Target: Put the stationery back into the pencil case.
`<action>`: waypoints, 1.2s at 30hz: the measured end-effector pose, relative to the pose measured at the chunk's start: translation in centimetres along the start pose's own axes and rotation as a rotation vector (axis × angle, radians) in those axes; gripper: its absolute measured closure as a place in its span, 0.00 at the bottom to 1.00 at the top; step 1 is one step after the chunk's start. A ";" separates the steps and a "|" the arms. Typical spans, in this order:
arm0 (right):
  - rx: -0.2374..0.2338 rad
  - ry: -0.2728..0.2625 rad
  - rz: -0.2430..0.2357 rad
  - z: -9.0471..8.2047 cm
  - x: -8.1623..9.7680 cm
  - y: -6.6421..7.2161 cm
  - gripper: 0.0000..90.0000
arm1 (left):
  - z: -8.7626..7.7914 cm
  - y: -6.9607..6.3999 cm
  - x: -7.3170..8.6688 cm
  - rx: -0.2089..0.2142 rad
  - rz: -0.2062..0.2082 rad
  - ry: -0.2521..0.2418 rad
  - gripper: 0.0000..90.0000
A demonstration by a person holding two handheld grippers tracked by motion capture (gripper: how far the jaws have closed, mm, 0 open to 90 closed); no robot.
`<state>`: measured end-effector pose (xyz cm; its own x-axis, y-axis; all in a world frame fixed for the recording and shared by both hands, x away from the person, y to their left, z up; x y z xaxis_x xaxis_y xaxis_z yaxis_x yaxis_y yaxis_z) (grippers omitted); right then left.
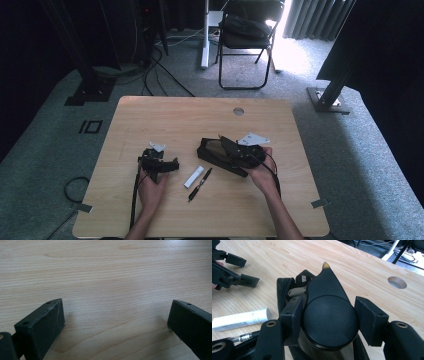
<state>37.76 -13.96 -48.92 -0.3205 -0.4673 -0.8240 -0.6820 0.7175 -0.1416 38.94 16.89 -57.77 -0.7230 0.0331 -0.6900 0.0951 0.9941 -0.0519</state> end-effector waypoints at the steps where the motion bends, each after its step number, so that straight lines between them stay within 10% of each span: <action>1: -0.001 0.002 0.001 0.0 0.0 0.0 0.46 | 0.0 0.0 0.0 0.000 0.001 0.000 0.01; 36: -0.022 0.040 -0.009 1.1 0.8 0.3 0.46 | 0.0 0.0 0.0 0.002 0.004 0.001 0.01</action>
<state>37.98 -13.57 -50.22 -0.3402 -0.4944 -0.7999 -0.6993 0.7017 -0.1363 38.95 16.84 -57.77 -0.7231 0.0372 -0.6897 0.0993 0.9938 -0.0505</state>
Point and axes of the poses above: each handheld gripper's, and its own axes: z roughly forward along the jaws, x roughly out of its underside, y roughly to its left, the point moved 3 cm from there along z, roughly forward along the jaws, and after that the axes turned 6 degrees about -z, right-handed, at the moved point
